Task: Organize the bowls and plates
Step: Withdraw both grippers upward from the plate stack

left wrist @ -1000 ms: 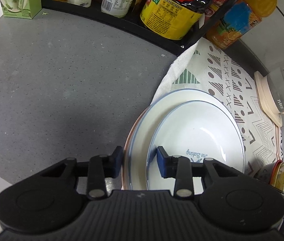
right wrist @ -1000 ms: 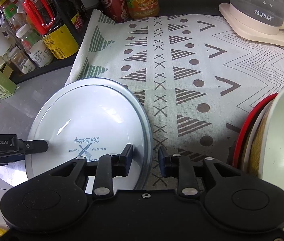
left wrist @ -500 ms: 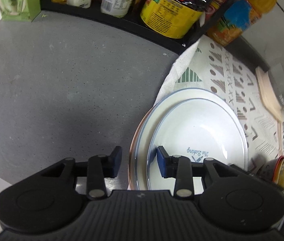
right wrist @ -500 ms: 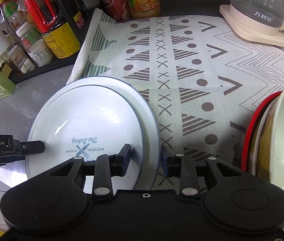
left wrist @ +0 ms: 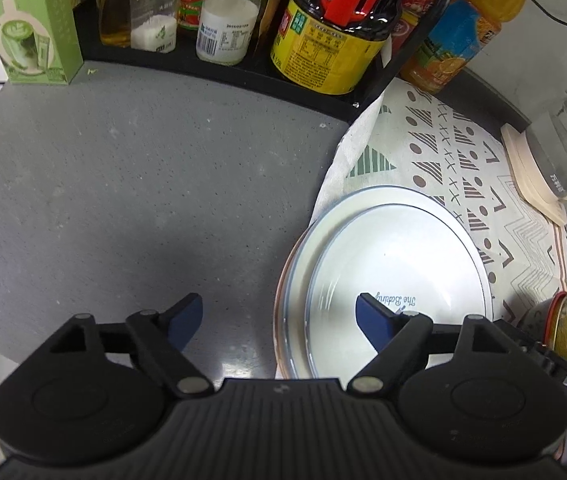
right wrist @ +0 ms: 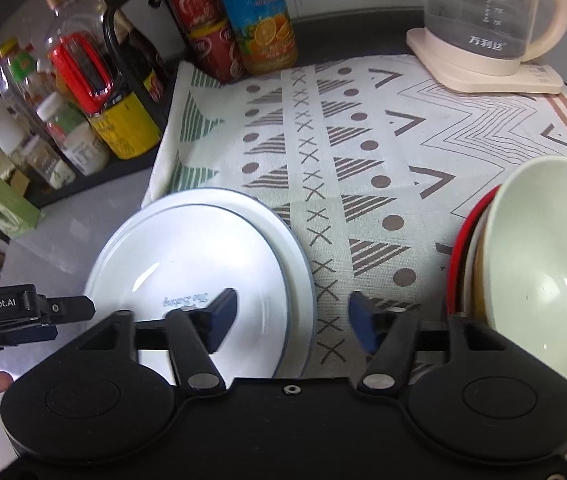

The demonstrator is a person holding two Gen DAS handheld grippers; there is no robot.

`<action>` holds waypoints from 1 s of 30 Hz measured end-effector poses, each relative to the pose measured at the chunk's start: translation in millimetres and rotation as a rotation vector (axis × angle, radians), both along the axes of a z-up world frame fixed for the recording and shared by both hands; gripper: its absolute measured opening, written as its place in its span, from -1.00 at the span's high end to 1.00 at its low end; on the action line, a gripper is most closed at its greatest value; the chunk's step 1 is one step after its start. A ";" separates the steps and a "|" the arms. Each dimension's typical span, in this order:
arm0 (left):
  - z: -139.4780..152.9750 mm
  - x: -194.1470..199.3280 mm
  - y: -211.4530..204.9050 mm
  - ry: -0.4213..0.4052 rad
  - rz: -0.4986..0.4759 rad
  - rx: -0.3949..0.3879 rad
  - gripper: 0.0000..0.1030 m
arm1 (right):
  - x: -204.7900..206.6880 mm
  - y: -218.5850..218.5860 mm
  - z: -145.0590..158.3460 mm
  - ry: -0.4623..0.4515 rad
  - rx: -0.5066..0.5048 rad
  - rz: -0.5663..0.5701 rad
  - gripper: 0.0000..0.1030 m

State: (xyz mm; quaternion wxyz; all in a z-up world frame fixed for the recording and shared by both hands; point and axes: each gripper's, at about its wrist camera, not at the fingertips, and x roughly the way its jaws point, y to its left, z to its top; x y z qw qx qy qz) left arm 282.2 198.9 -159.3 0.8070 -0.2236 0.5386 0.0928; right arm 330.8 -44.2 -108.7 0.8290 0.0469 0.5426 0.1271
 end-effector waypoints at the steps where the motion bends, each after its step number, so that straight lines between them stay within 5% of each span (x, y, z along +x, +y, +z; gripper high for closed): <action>1: 1.5 -0.5 -0.4 0.012 -0.004 0.021 -0.68 | -2.7 0.5 2.4 -0.005 0.007 -0.005 -0.30; 7: 14.3 -6.9 -3.1 -0.011 -0.038 0.048 -0.70 | -20.4 5.2 22.5 -0.083 0.017 0.000 -0.99; 18: 36.3 -17.6 -18.3 -0.033 -0.028 0.076 -0.83 | -33.1 -6.4 42.2 -0.123 0.046 0.014 -0.99; 20: 40.9 -21.5 -22.6 -0.043 -0.021 0.082 -0.98 | -36.4 -10.3 45.9 -0.131 0.051 0.018 -0.99; 30: 70.4 -49.5 -64.1 -0.091 0.020 0.131 -0.99 | -50.2 -41.2 68.8 -0.182 0.073 0.080 -0.99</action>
